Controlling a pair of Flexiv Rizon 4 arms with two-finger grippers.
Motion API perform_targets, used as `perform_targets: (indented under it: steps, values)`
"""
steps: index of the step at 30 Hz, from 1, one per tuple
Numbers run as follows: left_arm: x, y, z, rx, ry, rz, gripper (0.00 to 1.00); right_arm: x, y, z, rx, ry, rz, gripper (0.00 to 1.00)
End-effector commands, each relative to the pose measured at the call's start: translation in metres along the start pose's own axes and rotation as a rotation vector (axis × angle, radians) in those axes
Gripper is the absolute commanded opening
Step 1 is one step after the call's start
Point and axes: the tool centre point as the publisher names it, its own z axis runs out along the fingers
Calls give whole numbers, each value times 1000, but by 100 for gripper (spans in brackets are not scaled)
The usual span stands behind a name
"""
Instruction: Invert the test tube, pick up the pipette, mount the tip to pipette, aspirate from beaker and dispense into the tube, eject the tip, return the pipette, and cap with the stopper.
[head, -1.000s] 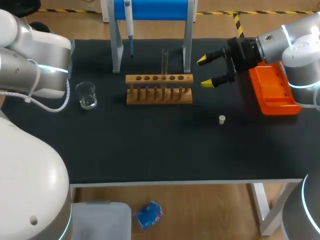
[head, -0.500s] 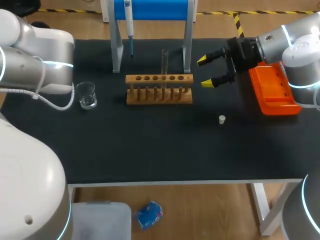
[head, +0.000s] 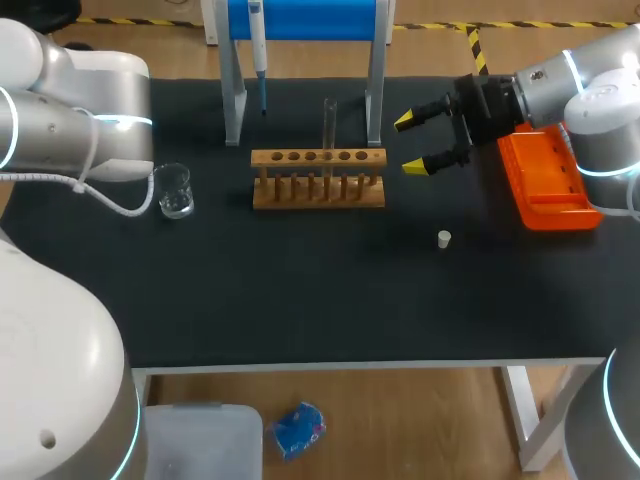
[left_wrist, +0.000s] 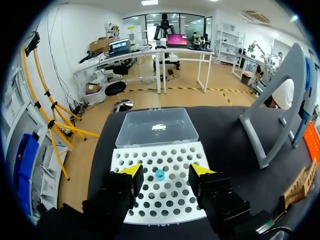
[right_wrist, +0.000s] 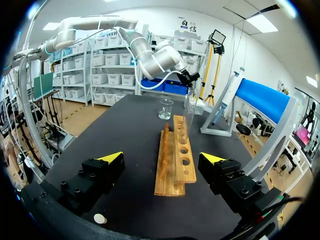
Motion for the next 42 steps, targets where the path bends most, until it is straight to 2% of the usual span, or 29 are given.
perform_targets:
  steps: [1, 14, 16, 20, 23, 24, 25, 26, 42]
  values:
    - [-1, -2, 5, -5, -2, 0, 53, 0, 1, 0, 3, 0, 0, 100]
    - [-2, -1, 8, -9, -2, -8, 45, 0, 1, 0, 3, 0, 0, 100]
    - [-2, -1, 8, -10, -3, -10, 18, 0, 1, 0, 3, 0, 0, 100]
    - [-2, 0, 8, -13, -5, -10, 21, 0, 1, 0, 3, 0, 0, 100]
    - [-3, 1, 8, -15, -6, -10, 17, 0, 1, 0, 3, 0, 0, 100]
    - [-3, 1, 8, -16, -7, -11, 12, 0, 1, 0, 3, 0, 0, 100]
    - [-3, 1, 8, -17, -7, -11, 2, 0, 1, 0, 3, 0, 0, 100]
    - [-3, 1, 8, -17, -8, -11, 0, 0, 1, 0, 3, 0, 0, 100]
    - [-7, -4, -5, -7, -26, -10, 0, 0, 1, 0, 3, 0, 0, 100]
